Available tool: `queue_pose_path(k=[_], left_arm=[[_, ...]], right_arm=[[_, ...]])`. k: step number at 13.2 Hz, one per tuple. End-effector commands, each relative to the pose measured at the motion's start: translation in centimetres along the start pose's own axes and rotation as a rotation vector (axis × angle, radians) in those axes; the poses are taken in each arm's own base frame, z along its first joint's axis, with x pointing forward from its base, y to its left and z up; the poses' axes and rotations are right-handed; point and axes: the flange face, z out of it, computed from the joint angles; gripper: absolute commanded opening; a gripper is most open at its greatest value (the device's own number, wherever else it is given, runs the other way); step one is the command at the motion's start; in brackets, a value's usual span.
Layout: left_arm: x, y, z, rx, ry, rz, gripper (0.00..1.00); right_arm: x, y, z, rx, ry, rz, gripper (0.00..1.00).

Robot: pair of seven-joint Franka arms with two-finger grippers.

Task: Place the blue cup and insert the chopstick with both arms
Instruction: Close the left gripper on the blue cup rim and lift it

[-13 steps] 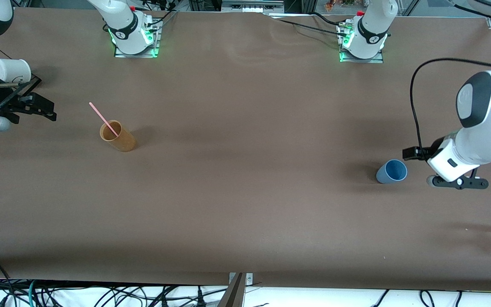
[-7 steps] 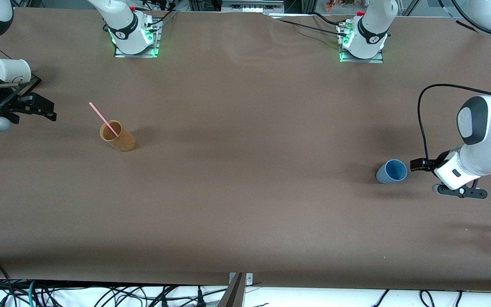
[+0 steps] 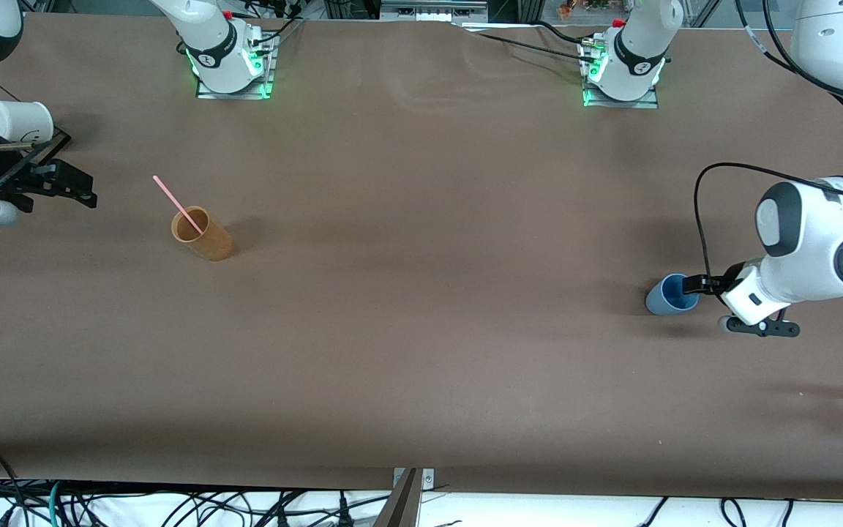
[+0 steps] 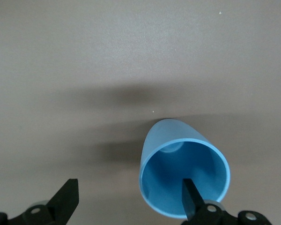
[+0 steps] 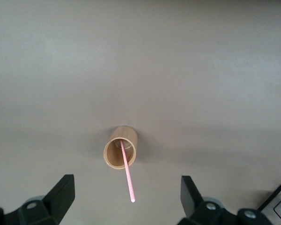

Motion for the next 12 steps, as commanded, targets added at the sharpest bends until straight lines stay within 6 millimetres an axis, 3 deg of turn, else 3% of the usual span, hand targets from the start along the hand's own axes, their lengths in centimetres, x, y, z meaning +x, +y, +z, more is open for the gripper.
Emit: queue_pose_path(k=[1, 3, 4, 5, 6, 10, 12], left_arm=[[-0.60, 0.22, 0.65, -0.014, 0.037, 0.010, 0.97], [-0.43, 0.19, 1.19, -0.013, 0.041, 0.010, 0.91], [-0.41, 0.29, 1.39, -0.013, 0.038, 0.011, 0.72], [-0.41, 0.29, 1.39, -0.013, 0.038, 0.008, 0.36], [-0.37, 0.28, 1.32, -0.013, 0.040, 0.008, 0.19], [-0.37, 0.28, 1.32, -0.013, 0.040, 0.008, 0.00], [-0.25, 0.26, 0.97, -0.012, 0.044, 0.008, 0.00]], right_arm=[[-0.14, 0.06, -0.18, 0.014, -0.001, 0.001, 1.00], [-0.12, -0.02, -0.33, 0.014, 0.002, 0.000, 1.00], [-0.12, -0.02, -0.33, 0.014, 0.002, 0.000, 1.00], [-0.12, -0.02, -0.33, 0.014, 0.002, 0.000, 1.00], [-0.12, -0.02, -0.33, 0.014, 0.002, 0.000, 1.00], [-0.12, -0.02, -0.33, 0.014, 0.002, 0.000, 1.00], [-0.12, -0.02, -0.33, 0.014, 0.002, -0.002, 1.00]])
